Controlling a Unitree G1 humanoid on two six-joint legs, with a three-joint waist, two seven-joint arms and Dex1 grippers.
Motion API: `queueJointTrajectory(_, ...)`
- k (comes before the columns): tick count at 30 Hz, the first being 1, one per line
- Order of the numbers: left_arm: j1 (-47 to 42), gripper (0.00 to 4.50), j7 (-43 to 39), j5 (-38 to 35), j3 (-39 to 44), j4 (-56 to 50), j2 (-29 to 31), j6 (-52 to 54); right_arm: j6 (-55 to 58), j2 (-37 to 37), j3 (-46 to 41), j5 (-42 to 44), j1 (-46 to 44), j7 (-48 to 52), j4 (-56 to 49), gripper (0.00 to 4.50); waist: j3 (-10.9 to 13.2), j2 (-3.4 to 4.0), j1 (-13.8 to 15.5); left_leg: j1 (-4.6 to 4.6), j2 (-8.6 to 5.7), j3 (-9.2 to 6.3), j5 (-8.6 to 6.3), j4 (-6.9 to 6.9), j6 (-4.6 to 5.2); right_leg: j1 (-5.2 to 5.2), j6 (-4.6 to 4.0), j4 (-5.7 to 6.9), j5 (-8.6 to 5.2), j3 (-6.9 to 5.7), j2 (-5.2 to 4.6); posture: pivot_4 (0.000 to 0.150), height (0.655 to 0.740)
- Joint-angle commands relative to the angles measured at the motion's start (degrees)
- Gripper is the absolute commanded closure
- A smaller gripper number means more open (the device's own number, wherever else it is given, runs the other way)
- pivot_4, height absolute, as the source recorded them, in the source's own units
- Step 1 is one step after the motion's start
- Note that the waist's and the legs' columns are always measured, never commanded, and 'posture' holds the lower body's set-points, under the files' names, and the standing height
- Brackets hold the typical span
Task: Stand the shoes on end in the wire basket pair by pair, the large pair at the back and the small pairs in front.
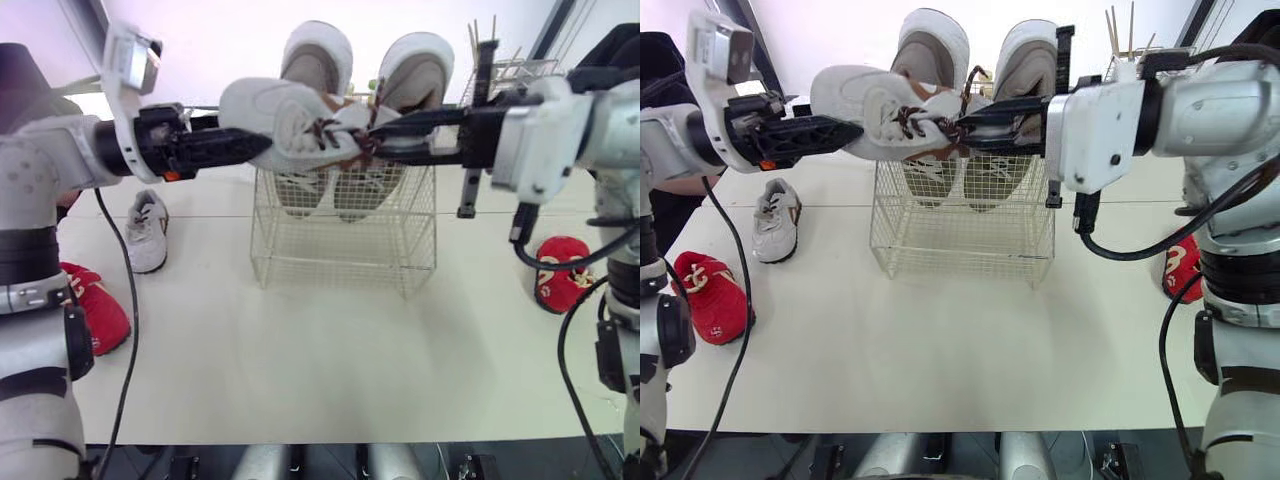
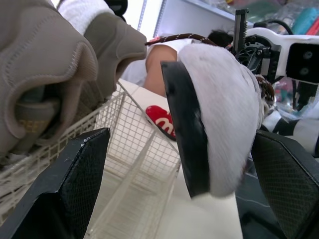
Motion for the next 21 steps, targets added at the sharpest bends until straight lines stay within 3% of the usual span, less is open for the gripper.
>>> queueJointTrajectory(1,-0.87,0.54,1.01,-1.47,2.5,-1.31,-0.07,1.37,-3.57,1.03,0.11,-0.39,-1.41,1.29,-0.14,4.5,0.0,0.0,0.0,0.0,0.0,0.0,0.0,0.0,0.0,0.0,0.0,0.02,0.0,0.0,0.0,0.15,0.74)
queueJointTrajectory(9,0.83,4.17,4.98,-5.69,6.47,-2.86,-1.93,5.74,-5.11,1.76,0.18,-0.72,-0.69,2.94,1.72,4.5,0.0,0.0,0.01,0.0,0.0,0.0,0.01,0.02,-0.02,-0.01,0.0,0.06,0.0,0.0,0.0,0.15,0.74)
queueJointTrajectory(10,1.18,4.2,6.05,-6.6,7.29,-3.12,-2.43,6.64,-2.83,1.76,-0.23,0.46,-0.19,2.64,1.25,4.5,0.0,0.0,0.01,0.01,0.0,0.0,0.01,0.03,-0.02,-0.01,0.0,0.08,0.0,0.0,0.0,0.15,0.74)
queueJointTrajectory(16,7.25,4.2,16.91,-14.77,15.53,-7.8,-8.59,9.48,32.34,-3.02,-7.52,20.0,1.68,-3.13,-5.5,1.57,0.0,-0.01,0.3,0.0,0.0,-0.06,0.01,0.06,-0.01,0.0,0.0,0.12,0.0,0.0,-0.02,0.15,0.74)
queueJointTrajectory(19,11.94,4.2,24.59,-19.13,19.7,-11.35,-13.61,7.23,53.92,-5.15,-18.05,39.69,3.55,-12.41,-3.29,0.06,0.0,-0.08,0.51,-0.01,-0.01,-0.09,-0.01,0.05,0.02,0.04,-0.01,0.05,0.0,-0.02,-0.06,0.15,0.74)
queueJointTrajectory(21,13.95,4.2,28.91,-21.84,21.12,-13.06,-16.03,6.0,62.12,-5.2,-23.69,49.28,5.47,-17.85,-2.03,0.06,-0.01,-0.09,0.85,0.01,-0.01,-0.1,-0.18,0.05,0.29,0.1,-0.01,-0.01,0.01,-0.02,-0.06,0.15,0.74)
